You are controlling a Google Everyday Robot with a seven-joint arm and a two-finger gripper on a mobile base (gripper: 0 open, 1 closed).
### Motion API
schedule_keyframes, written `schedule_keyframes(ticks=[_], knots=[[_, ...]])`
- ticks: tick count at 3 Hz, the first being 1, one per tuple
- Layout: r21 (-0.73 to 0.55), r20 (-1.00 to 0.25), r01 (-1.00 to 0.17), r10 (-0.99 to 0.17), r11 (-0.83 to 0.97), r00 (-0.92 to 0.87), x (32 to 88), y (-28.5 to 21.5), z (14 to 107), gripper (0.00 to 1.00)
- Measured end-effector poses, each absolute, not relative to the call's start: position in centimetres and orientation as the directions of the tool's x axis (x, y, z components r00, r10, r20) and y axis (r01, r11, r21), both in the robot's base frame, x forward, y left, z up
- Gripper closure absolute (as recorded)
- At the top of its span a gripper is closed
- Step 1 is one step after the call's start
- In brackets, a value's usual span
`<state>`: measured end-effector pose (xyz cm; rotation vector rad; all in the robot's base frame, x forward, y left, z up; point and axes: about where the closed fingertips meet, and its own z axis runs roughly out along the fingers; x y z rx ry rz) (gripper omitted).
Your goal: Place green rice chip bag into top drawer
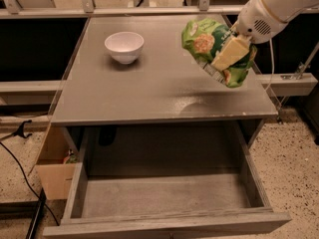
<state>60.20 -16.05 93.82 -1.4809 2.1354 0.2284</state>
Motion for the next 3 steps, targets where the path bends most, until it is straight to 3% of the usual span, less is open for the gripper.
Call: schedule_keyframes(ticks=[2,3], knots=[[-0.202,-0.531,-0.909,-0.821,0.363,-0.21,56.0,-18.4,93.9,1.0],[-0.22,-0.543,-0.916,-0.822,0.334,-0.169,51.4,-19.1,94.2,1.0]])
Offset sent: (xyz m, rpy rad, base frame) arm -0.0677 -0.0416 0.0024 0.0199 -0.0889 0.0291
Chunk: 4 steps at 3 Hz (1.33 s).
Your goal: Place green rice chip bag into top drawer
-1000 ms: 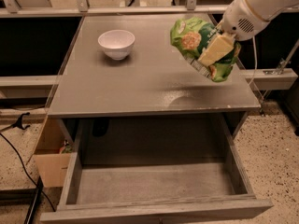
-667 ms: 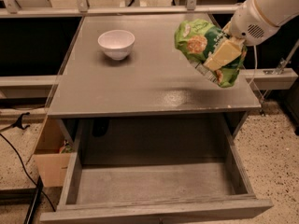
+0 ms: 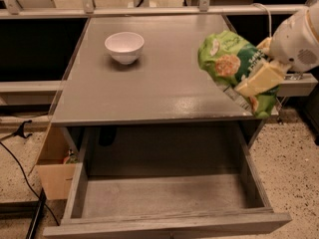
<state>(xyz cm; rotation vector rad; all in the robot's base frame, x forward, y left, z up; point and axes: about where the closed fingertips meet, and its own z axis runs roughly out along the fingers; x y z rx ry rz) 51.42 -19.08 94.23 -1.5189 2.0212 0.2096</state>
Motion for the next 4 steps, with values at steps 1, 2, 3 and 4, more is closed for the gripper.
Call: schedule_keyframes(ticks=[1,2,3,4], knots=[[-0.212,-0.548,-0.93,-0.825,0.299,-0.14,47.9,-19.1,93.9,1.0],[-0.144,-0.563,-0.97,-0.822,0.197,-0.083,44.0,-17.1,93.2,1.0],[-0.142,-0.561,-0.971,-0.824,0.192,-0.08,43.6,-17.1,93.0,1.0],[-0.136,-0.553,-0.976,-0.83,0.169,-0.067,42.1,-16.9,91.9,1.0]])
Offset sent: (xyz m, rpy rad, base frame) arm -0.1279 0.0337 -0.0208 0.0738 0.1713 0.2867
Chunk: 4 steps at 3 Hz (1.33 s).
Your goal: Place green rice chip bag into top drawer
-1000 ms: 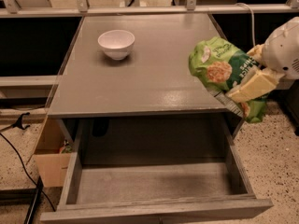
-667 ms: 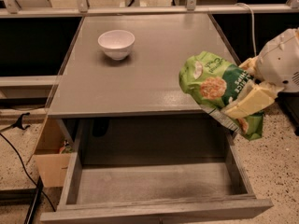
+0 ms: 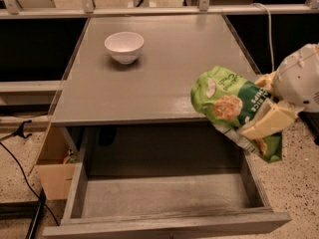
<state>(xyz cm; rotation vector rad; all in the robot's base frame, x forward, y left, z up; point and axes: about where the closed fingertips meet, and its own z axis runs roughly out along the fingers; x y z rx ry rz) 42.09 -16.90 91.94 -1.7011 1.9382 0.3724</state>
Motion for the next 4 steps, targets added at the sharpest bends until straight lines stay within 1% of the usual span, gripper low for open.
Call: schedule_keyframes(ticks=[1,2,3,4], knots=[[-0.128,-0.583,-0.983,-0.812,0.131,-0.032,39.0,-16.3,90.1,1.0],[-0.149,-0.601,-0.986,-0.799,0.069,0.035,36.7,-15.5,88.3,1.0],[-0.207,-0.55,-0.978,-0.826,-0.011,0.126,35.5,-14.5,86.2,1.0],[-0.243,-0.445,-0.965,-0.872,-0.1,0.202,35.2,-13.5,83.9,1.0]])
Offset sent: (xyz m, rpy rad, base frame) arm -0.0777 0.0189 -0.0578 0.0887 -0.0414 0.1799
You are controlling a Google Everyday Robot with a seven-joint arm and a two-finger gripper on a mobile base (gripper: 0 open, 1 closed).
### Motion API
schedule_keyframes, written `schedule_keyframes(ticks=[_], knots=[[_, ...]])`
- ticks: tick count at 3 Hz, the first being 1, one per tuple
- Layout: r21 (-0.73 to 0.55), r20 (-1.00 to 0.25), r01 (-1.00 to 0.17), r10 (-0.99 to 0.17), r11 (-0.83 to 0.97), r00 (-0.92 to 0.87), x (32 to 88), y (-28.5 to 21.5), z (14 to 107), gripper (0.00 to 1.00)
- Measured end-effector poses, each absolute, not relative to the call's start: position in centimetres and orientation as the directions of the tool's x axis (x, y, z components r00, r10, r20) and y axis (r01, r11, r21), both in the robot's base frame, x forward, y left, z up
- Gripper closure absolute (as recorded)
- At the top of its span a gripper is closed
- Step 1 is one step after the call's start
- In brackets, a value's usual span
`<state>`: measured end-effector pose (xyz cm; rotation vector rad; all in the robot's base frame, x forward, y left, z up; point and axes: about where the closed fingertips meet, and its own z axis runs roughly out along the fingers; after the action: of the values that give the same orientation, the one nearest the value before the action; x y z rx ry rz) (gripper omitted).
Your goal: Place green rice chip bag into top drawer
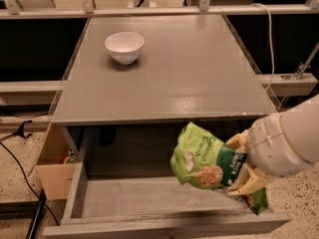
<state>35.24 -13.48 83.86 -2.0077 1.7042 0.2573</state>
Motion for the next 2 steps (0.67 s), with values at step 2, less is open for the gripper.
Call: schedule_keyframes(ticks=[2], knots=[[-0.243,-0.256,-0.95,-0.931,-0.198,0.259,35.65,-14.16,80.43,1.0]])
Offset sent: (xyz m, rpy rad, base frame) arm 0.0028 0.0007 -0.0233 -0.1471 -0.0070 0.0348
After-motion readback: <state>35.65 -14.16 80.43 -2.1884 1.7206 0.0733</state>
